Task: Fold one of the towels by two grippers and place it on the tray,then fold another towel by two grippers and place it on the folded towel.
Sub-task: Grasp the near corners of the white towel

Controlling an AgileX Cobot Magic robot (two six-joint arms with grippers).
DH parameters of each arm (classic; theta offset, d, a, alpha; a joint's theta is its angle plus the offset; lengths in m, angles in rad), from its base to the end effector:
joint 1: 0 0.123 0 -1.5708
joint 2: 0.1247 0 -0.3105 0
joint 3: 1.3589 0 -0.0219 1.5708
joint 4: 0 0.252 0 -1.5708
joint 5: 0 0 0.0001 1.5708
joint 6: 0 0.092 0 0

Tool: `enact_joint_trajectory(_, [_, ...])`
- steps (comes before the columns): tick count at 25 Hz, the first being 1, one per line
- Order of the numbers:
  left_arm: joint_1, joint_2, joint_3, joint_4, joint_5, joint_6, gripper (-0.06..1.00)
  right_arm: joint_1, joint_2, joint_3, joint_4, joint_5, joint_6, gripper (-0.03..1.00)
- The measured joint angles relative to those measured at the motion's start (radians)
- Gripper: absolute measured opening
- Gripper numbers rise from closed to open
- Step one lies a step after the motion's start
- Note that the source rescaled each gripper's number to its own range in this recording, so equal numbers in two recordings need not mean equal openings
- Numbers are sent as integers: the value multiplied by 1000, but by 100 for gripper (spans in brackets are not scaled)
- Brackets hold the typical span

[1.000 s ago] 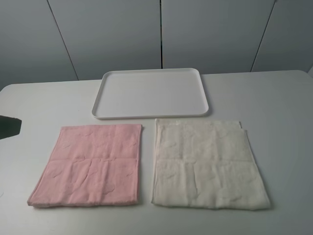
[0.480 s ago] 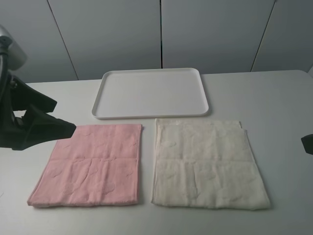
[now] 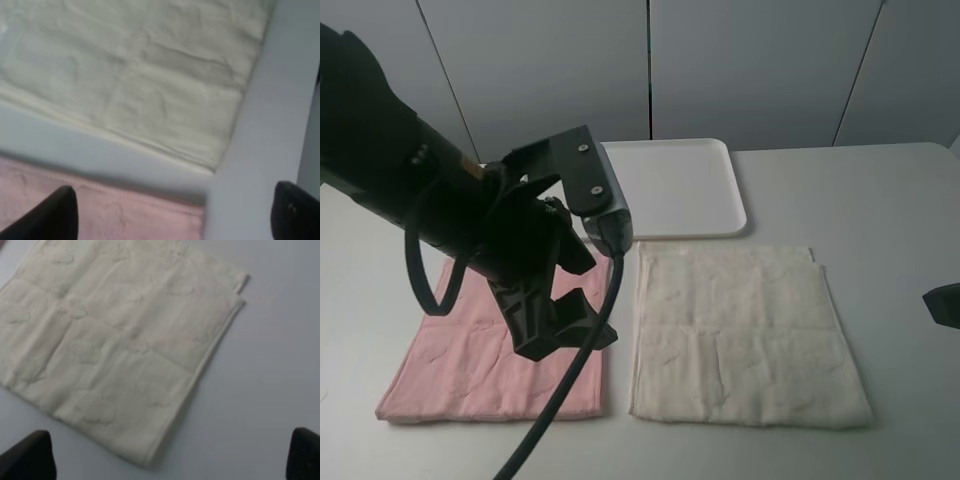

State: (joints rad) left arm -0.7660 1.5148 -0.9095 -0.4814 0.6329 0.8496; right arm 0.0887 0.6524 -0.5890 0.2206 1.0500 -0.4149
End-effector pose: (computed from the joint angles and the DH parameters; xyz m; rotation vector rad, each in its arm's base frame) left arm 0.1926 -0.2203 0.2483 1.6044 2.1444 -0.4710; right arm 0.0757 0.0243 0.2918 -0.5689 2.5025 0.1658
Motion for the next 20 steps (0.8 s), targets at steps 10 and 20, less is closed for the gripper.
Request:
enact_joint_trajectory(10, [-193, 302, -125, 253, 131, -136, 99, 0, 2, 0, -23, -16, -11, 100])
enact_joint_trajectory(20, [-226, 363, -125, 298, 107, -165, 99, 0, 2, 47, -27, -26, -20, 100])
